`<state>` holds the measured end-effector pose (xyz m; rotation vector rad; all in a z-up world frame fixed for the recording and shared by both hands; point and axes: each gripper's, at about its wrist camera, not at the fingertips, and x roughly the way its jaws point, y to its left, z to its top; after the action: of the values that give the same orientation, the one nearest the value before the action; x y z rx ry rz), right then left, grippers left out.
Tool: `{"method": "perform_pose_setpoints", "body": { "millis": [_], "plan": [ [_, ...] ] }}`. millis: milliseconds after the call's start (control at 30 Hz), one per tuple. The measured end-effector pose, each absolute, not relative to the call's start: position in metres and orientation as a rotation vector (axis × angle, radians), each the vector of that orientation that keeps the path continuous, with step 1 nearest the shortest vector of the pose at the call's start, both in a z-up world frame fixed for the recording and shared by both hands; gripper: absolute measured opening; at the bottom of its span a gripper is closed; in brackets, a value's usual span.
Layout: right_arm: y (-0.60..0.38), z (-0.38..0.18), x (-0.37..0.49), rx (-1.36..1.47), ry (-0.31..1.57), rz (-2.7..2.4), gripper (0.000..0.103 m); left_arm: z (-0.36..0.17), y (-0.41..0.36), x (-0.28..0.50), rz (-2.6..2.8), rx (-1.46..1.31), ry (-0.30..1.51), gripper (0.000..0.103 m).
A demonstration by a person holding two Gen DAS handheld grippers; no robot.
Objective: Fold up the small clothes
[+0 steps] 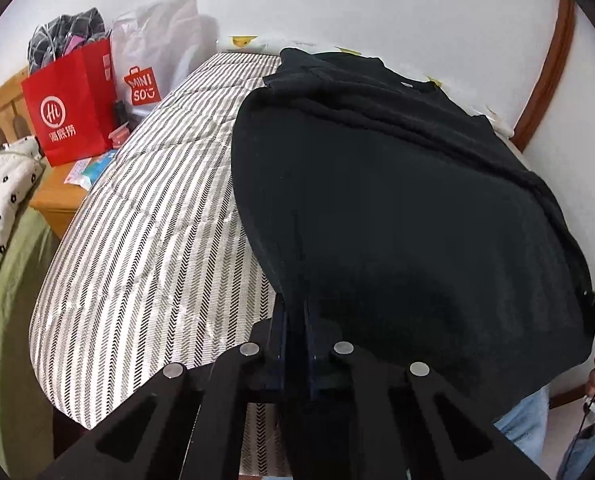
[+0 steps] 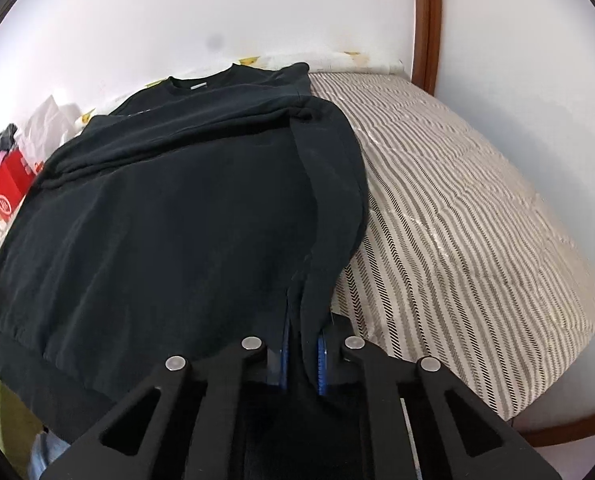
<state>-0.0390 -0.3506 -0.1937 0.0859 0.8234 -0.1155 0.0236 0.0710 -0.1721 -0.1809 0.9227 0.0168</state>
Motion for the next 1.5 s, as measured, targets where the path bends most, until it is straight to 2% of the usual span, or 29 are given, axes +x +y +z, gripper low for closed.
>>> {"method": "perform_pose_setpoints", "body": {
  "millis": [400, 667, 967, 1200, 1500],
  "plan": [
    [-0.356, -0.128, -0.087, 0.119, 0.688, -0.006, 0.008, -0.102, 0.094, -0.014, -0.088, -0.256, 0.744, 0.006],
    [-0.358, -0.1, -0.092, 0.161, 0.6, 0.034, 0.008, -0.085, 0.092, -0.006, -0.09, -0.241, 0.678, 0.006],
    [-0.354, -0.06, -0.038, 0.156, 0.503, 0.06, 0.008, -0.064, 0.097, 0.05, -0.047, -0.218, 0.598, 0.006],
    [-0.35, -0.037, 0.037, 0.16, 0.511, 0.052, 0.008, -0.055, 0.105, 0.12, -0.016, -0.234, 0.593, 0.006],
    [-0.35, -0.059, 0.144, 0.161, 0.573, 0.027, 0.008, -0.084, 0.101, 0.221, 0.023, -0.213, 0.654, 0.006]
  ]
}}
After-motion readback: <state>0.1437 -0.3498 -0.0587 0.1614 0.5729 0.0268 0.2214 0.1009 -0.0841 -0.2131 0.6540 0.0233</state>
